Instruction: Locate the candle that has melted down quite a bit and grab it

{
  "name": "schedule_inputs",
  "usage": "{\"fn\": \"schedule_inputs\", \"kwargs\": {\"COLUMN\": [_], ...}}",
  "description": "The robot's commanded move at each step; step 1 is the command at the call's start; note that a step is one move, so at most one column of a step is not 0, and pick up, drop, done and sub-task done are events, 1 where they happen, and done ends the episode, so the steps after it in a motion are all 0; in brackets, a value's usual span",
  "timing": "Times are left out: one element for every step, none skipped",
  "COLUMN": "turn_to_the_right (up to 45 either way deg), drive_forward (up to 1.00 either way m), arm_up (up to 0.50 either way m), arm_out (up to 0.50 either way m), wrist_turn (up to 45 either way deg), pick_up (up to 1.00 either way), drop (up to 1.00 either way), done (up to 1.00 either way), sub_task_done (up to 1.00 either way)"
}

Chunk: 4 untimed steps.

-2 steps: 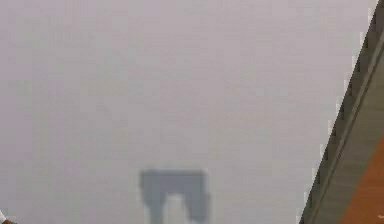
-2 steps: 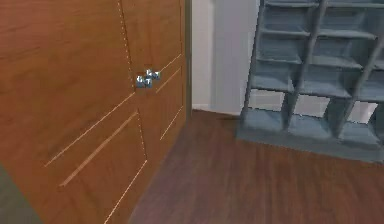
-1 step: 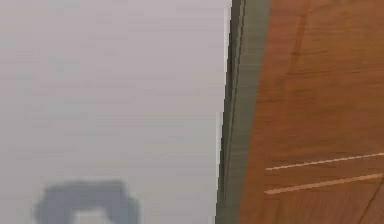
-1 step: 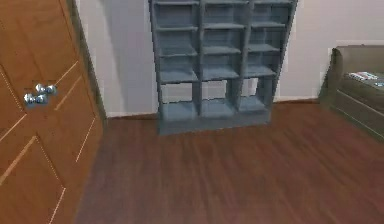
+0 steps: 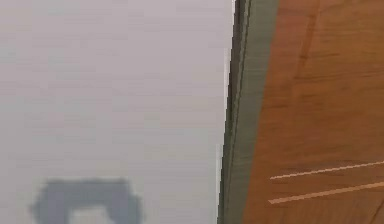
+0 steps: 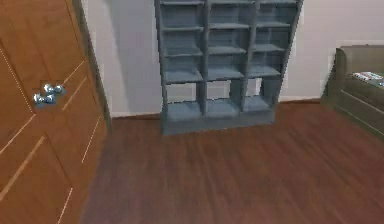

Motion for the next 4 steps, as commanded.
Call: {"fn": "schedule_inputs", "kwargs": {"turn_to_the_right": [-45.0,-6.0,0.0,-45.0], "drive_forward": [0.0,0.0,0.15,0.0], "arm_up": [0.0,0.0,0.0,0.0], "arm_out": [0.0,0.0,0.0,0.0], "wrist_turn": [0.0,0.0,0.0,0.0], "pick_up": [0.0,0.0,0.0,0.0], "drop": [0.0,0.0,0.0,0.0], "done": [0.0,0.0,0.0,0.0], "sub_task_done": [0.0,0.0,0.0,0.0]}}
